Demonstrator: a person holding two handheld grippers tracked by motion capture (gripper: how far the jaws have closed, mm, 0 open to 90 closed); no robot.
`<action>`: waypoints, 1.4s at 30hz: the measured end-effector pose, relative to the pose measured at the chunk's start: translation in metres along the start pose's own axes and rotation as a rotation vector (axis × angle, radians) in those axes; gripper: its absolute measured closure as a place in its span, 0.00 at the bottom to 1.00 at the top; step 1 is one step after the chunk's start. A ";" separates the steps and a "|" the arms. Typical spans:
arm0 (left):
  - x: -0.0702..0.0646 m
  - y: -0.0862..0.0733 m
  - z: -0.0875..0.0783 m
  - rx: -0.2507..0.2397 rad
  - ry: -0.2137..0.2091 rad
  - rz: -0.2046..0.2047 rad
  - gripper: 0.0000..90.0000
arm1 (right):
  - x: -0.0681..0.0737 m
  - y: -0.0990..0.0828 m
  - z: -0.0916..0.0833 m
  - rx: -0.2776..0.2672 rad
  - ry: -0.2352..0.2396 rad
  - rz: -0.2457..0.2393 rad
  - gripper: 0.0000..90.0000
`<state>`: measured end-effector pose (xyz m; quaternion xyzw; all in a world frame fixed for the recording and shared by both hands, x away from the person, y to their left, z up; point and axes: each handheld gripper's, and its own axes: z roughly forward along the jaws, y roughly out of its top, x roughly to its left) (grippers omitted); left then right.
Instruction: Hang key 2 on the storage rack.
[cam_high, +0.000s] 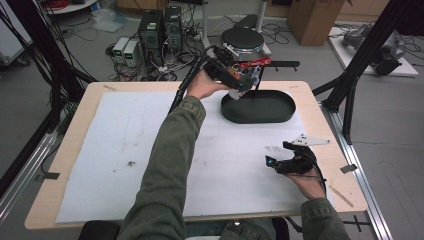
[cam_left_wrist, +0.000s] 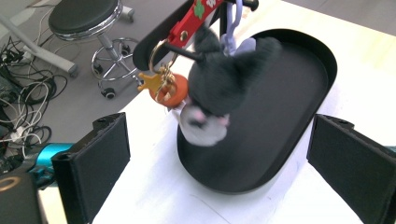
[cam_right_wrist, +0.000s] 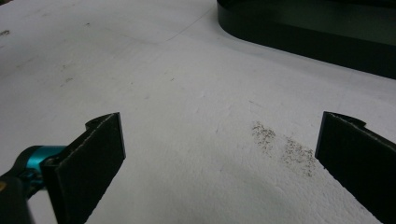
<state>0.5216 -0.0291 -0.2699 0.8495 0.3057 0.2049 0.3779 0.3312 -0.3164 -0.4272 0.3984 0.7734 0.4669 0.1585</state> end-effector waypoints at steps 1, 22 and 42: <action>0.000 -0.002 -0.002 -0.005 0.002 0.003 0.07 | 0.000 0.000 0.000 0.000 0.001 0.002 0.01; 0.008 -0.058 -0.019 0.001 -0.001 -0.033 0.07 | 0.000 0.000 0.000 0.010 -0.003 0.002 0.01; 0.017 -0.118 -0.041 0.007 0.002 -0.087 0.07 | 0.001 0.001 0.000 0.004 -0.004 -0.002 0.01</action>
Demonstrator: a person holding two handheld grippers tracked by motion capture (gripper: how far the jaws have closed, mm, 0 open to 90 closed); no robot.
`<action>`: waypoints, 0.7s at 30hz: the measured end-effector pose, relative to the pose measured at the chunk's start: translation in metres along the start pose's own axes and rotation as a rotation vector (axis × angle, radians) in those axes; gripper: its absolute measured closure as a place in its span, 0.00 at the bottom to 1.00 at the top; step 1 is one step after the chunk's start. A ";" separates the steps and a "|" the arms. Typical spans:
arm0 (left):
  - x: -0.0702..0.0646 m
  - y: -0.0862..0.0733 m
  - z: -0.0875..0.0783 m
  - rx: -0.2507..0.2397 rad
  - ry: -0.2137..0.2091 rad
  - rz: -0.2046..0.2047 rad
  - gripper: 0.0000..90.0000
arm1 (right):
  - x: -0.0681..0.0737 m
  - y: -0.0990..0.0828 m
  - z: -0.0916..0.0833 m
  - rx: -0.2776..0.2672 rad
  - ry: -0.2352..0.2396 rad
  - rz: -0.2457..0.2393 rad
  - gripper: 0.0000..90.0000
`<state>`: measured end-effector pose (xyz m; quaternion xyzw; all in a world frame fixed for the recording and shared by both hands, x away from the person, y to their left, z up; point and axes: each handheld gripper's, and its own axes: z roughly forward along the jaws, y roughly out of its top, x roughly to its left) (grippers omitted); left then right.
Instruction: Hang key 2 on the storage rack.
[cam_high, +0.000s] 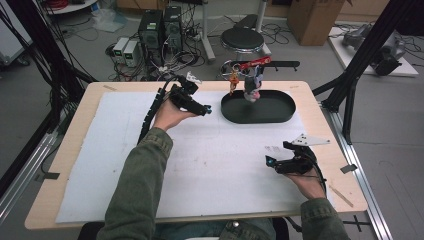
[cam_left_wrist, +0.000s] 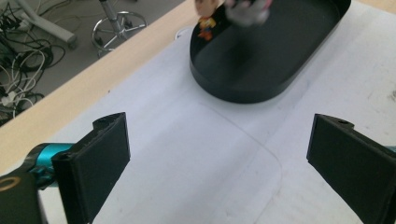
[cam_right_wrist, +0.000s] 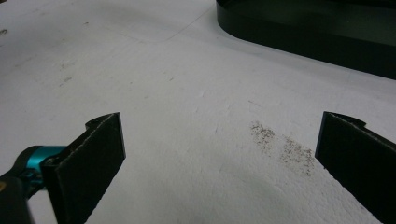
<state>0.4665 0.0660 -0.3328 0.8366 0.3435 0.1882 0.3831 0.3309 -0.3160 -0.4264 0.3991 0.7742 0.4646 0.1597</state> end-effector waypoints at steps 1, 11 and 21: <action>0.001 -0.002 -0.001 0.004 0.000 0.000 0.07 | 0.000 0.000 0.000 0.001 0.000 -0.005 0.01; 0.011 -0.029 -0.024 -0.002 0.008 -0.021 0.07 | 0.000 -0.001 -0.001 0.010 -0.005 -0.004 0.01; 0.029 -0.075 -0.051 -0.007 0.046 -0.095 0.07 | 0.001 -0.003 -0.001 0.019 -0.014 -0.002 0.01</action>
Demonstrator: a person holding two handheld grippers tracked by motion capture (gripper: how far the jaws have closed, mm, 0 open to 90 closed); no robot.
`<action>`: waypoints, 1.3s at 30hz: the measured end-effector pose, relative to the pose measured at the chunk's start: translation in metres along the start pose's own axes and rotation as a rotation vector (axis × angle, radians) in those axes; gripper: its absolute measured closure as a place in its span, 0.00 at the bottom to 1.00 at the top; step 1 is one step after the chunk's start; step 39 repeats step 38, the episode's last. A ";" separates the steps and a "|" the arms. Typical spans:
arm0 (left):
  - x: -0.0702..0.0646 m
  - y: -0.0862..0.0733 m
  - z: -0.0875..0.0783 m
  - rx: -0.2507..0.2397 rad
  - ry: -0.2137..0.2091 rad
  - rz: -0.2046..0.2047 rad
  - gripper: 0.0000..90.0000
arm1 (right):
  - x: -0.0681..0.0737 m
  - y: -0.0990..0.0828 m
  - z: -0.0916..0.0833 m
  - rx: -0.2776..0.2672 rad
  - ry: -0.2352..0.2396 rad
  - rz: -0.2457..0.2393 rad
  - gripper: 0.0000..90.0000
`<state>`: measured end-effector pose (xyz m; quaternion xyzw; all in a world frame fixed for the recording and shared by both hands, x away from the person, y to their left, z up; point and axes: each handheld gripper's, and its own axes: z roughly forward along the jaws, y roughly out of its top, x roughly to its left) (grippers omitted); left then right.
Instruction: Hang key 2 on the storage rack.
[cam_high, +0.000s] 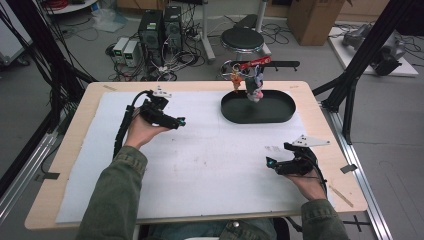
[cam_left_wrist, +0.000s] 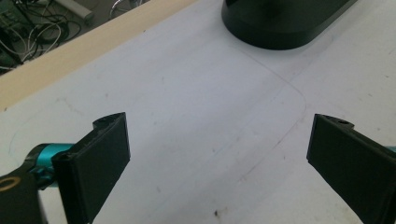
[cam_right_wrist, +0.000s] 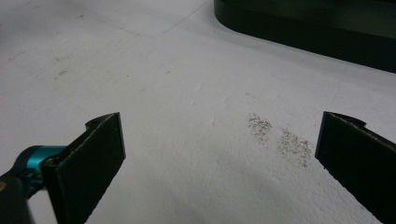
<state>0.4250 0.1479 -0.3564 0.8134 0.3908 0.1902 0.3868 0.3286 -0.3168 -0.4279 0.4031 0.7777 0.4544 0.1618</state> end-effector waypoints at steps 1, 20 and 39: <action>0.002 -0.005 -0.004 -0.007 0.005 -0.013 0.07 | 0.000 0.000 0.000 0.001 -0.001 -0.001 0.01; 0.006 -0.084 -0.058 -0.082 0.086 -0.052 0.07 | 0.000 0.000 0.001 -0.010 -0.007 -0.010 0.01; 0.004 -0.152 -0.100 -0.184 0.094 -0.122 0.07 | 0.004 -0.002 0.004 0.004 -0.006 -0.018 0.01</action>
